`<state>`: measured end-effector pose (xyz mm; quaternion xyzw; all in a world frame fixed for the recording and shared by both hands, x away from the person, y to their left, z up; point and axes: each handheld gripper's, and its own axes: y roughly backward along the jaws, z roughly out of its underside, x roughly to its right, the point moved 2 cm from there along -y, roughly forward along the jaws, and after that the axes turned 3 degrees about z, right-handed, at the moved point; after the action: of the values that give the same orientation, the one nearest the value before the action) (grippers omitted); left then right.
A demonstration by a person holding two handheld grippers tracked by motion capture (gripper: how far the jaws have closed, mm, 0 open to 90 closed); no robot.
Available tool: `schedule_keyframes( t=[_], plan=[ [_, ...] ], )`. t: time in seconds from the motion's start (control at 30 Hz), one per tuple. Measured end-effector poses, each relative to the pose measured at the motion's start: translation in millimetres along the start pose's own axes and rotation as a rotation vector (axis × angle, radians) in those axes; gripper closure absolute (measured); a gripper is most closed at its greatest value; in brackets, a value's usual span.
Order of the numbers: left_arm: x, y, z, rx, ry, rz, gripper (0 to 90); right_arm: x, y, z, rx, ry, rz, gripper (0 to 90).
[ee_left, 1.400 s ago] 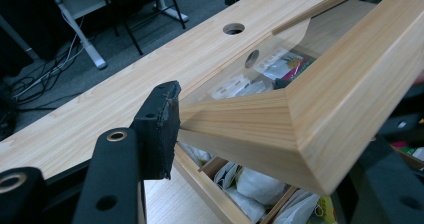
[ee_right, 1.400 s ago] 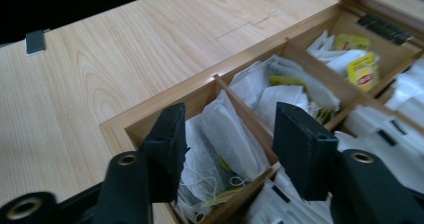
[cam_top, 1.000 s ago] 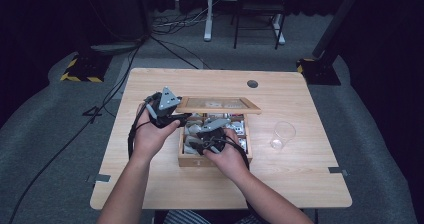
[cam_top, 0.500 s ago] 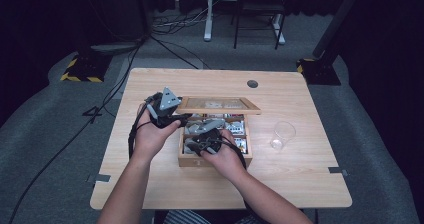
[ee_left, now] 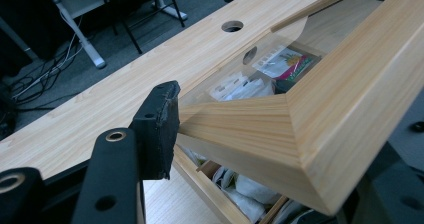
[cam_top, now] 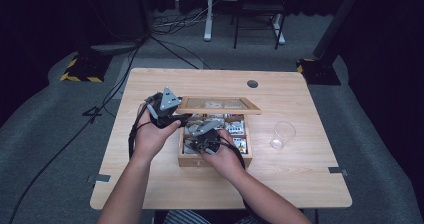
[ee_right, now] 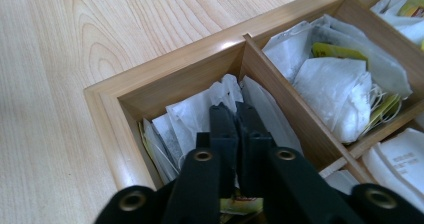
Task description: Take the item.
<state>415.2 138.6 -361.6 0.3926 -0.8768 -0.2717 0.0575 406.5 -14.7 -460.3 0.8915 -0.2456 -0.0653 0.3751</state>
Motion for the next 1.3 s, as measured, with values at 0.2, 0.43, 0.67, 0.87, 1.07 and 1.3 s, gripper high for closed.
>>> schedule_keyframes(
  t=[0.2,0.43,0.67,0.87,1.07,1.3],
  plan=[
    [0.2,0.1,0.0,-0.002,-0.002,-0.001,45.0,0.1,5.1,-1.9,0.023,0.008,0.013,90.0],
    [0.4,-0.1,-0.2,-0.002,-0.005,-0.003,45.1,1.1,20.4,-8.7,0.072,0.012,0.036,90.0],
    [1.7,-0.9,-0.6,0.0,-0.011,-0.003,44.7,3.4,38.5,-14.8,0.109,0.023,0.063,90.0],
    [1.7,-0.9,-0.6,0.0,-0.011,-0.004,44.7,2.5,53.4,-18.6,0.131,0.045,0.08,90.0],
    [2.3,-1.8,-0.3,-0.003,-0.012,-0.003,44.5,2.8,69.6,-19.1,0.152,0.05,0.095,90.0],
    [3.1,-3.0,-0.3,-0.004,-0.011,-0.005,44.3,2.7,88.8,-16.9,0.165,0.071,0.128,90.0]
  ],
)
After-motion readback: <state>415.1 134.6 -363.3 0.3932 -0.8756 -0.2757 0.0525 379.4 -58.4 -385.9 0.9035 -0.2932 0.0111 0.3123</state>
